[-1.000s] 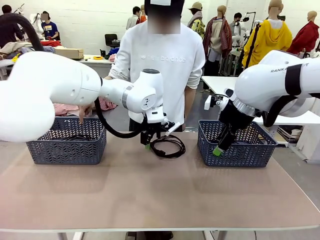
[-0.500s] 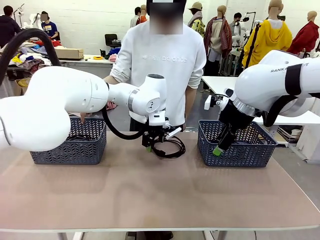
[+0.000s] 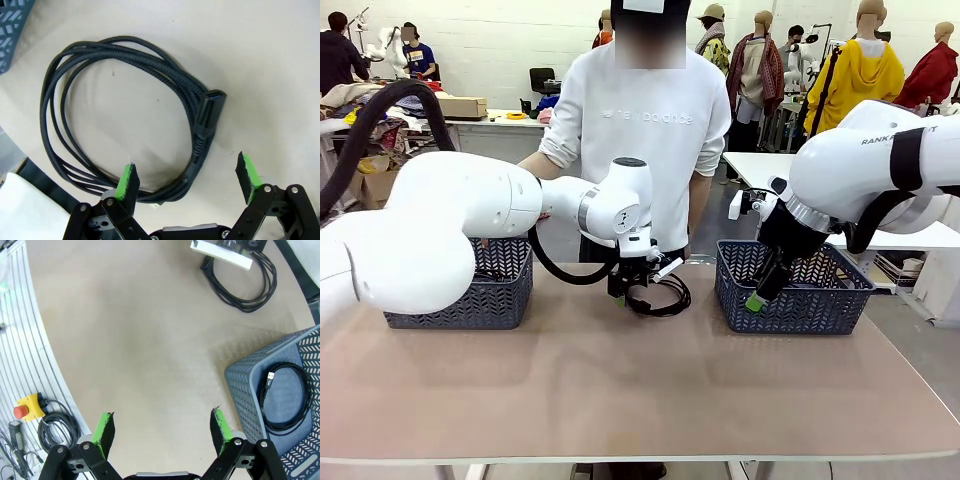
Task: Organize the cables according to human instructions.
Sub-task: Pick up a bundle of cables and place it in the basket indicated by the human.
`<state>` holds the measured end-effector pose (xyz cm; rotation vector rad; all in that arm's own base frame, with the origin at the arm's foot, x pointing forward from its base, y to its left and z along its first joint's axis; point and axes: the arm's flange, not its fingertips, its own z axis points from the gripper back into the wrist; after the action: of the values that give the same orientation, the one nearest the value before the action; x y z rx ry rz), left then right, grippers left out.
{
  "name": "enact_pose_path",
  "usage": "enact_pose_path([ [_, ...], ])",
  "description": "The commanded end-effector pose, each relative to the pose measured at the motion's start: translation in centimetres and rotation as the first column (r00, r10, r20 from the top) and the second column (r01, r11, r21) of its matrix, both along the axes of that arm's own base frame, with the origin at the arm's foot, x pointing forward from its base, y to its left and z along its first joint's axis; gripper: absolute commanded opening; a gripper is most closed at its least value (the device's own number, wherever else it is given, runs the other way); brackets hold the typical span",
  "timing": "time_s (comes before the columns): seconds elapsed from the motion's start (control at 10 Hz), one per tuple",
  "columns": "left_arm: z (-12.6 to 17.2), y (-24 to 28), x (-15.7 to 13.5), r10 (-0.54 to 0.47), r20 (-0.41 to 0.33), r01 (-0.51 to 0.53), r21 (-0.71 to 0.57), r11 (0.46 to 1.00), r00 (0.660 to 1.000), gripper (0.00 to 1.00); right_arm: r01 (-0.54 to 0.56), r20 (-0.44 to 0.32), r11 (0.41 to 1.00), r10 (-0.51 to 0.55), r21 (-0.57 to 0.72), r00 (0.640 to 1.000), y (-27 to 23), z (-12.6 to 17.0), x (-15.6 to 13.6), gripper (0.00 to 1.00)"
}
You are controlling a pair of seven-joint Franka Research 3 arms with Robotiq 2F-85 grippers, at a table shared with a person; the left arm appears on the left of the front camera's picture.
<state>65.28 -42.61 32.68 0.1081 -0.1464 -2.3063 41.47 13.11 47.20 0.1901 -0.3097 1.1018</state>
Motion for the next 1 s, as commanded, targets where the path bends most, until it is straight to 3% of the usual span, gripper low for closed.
enact_pose_path([
  [0.0, -0.01, -0.46, 1.16, 0.03, 0.045, -0.031, 0.02, 0.999, 0.999, 1.0, -0.002, -0.004, 1.0, 0.002, -0.016, 1.0, -0.04, 0.24, 0.22, 1.0],
  [0.9, -0.63, 0.05, 1.94, 0.068, 0.075, -0.072, 0.049, 0.996, 0.995, 1.0, -0.002, -0.004, 1.0, 0.002, -0.016, 1.0, -0.04, 0.24, 0.22, 1.0],
])
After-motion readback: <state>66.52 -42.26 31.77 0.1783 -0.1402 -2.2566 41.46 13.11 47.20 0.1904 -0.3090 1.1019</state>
